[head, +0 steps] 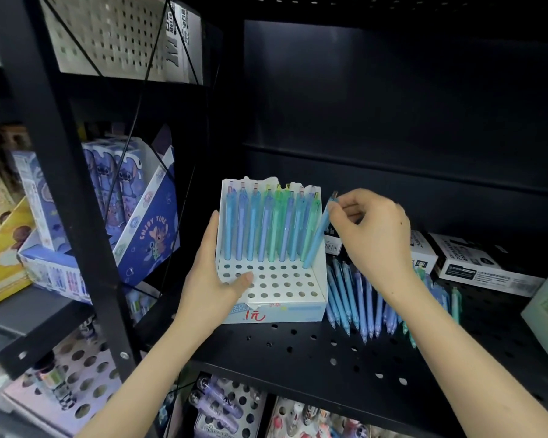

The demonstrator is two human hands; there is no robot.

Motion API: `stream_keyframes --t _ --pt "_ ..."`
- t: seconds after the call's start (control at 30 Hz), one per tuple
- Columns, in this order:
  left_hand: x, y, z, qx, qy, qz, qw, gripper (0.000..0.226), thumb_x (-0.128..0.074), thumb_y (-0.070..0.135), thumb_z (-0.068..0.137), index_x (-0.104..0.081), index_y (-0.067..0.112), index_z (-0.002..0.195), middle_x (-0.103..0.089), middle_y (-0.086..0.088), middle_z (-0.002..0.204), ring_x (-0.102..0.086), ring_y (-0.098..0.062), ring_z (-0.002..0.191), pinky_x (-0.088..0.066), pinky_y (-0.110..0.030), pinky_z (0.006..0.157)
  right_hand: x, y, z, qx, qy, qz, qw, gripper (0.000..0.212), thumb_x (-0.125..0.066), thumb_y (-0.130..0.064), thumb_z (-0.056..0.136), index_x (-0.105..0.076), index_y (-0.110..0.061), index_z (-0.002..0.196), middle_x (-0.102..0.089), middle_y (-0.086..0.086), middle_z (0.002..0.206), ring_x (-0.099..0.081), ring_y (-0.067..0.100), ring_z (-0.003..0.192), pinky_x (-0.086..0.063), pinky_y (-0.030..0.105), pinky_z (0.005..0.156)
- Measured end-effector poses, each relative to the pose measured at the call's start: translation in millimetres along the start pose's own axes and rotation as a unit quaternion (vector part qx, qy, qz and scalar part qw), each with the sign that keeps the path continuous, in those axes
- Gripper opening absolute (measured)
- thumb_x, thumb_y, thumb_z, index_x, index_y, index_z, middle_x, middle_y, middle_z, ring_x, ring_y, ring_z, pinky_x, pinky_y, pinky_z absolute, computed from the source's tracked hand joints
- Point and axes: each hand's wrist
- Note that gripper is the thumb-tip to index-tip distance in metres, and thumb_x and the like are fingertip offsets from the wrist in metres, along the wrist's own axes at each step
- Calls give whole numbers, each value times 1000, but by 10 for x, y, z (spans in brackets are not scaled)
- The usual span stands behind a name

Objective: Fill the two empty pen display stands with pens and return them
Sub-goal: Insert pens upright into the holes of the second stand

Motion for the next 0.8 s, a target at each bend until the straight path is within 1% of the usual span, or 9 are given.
stream_keyframes --t 0.1,0.17,0.23,0.37,0.47,0.5,0.63,0.7,0.8 --pt "-17 5 -13 6 5 -17 1000 100 -68 4 81 -4 46 145 -20 54 118 -32 10 121 -33 0 80 -77 17 -14 2 -9 -20 1000 15 -60 -26 88 -67 -17 77 -61 -9 63 -57 10 62 -38 32 91" --pt "-30 1 -17 6 5 -27 1000 100 -66 1 82 -3 46 144 -21 50 121 -32 9 123 -33 -3 86 -118 13 -4 11 -1 -38 999 16 -61 -26 88 -66 -17 76 -59 -8 60 -56 13 61 -31 27 88" --pt "-43 5 -20 2 4 -28 1000 98 -65 -1 82 -4 47 143 -21 48 123 -32 9 123 -32 -7 91 -148 0 21 17 -4 -53 998 16 -60 -27 88 -66 -18 76 -56 -8 58 -55 14 61 -29 27 87" --pt "-66 19 -21 4 13 -31 999 99 -62 -5 83 -2 49 141 -23 40 132 -30 10 121 -33 0 83 -170 -28 145 13 -27 -106 994 19 -57 -32 88 -66 -20 76 -62 -6 64 -58 17 70 -21 25 81" --pt "-68 33 -32 -4 14 -23 1000 98 -60 -5 84 0 52 137 -17 33 139 -23 13 122 -27 6 81 -168 -12 246 -8 -52 -136 989 21 -57 -34 87 -67 -19 75 -65 -5 71 -59 20 78 -21 29 80" --pt "-68 44 -37 -6 12 -21 1000 97 -60 -5 85 0 52 137 -15 33 139 -22 13 123 -26 4 86 -168 6 254 -15 -57 -137 989 21 -57 -34 87 -67 -19 75 -65 -6 72 -59 20 80 -21 30 81" --pt "-62 71 -62 -13 6 -15 1000 97 -58 -5 86 1 50 139 -15 32 140 -23 6 130 -30 -21 105 -200 65 151 2 -32 -161 986 19 -58 -33 86 -66 -21 73 -63 -7 73 -57 19 80 -23 30 78" --pt "-62 75 -63 -15 6 -9 1000 98 -58 -5 86 1 52 139 -16 30 142 -24 -1 135 -32 -29 109 -223 81 104 12 -16 -164 986 19 -58 -34 86 -67 -21 75 -64 -5 76 -55 19 81 -23 30 77" --pt "-71 85 -61 -14 8 1 1000 99 -58 -5 86 3 53 138 -16 26 146 -26 -8 138 -33 -34 109 -211 129 63 -2 -17 -120 993 18 -58 -39 86 -69 -25 83 -65 -7 84 -56 16 85 -22 29 78"
Point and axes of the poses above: each hand's wrist, its own z-axis towards the middle knuckle, its own x-axis out of the back of the hand, y = z × x
